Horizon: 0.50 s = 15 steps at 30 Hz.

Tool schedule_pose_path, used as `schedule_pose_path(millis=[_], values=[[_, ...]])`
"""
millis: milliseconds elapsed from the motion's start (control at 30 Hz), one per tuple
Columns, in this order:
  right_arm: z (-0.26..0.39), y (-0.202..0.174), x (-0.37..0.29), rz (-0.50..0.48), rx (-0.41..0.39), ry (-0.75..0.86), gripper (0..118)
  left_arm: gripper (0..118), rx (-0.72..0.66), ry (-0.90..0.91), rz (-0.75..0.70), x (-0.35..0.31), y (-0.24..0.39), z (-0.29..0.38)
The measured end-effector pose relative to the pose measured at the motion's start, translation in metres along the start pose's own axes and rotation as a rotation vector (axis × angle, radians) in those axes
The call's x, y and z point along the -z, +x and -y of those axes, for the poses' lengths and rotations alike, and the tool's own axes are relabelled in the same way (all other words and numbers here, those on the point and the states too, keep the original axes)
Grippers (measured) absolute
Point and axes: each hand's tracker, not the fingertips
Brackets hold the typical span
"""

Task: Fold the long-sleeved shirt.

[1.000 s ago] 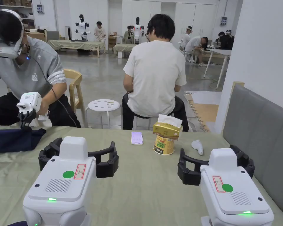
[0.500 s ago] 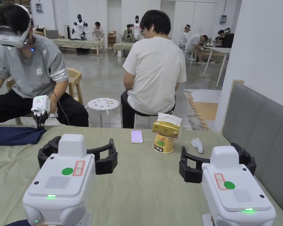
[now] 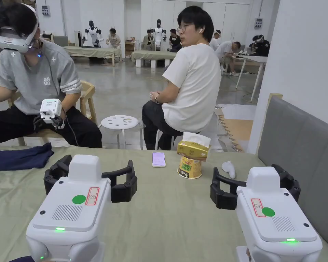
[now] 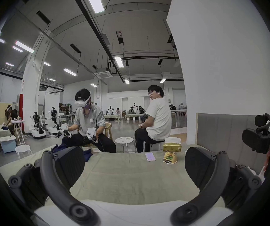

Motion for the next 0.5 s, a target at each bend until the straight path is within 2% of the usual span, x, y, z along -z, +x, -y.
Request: schedule_pose_path(millis=[500], values=[[0.0013, -0.0087, -0.0023, -0.026, -0.023, 0.019, 118, 111, -0.007, -0.016, 0.012, 0.0009, -0.0021, 0.0020]])
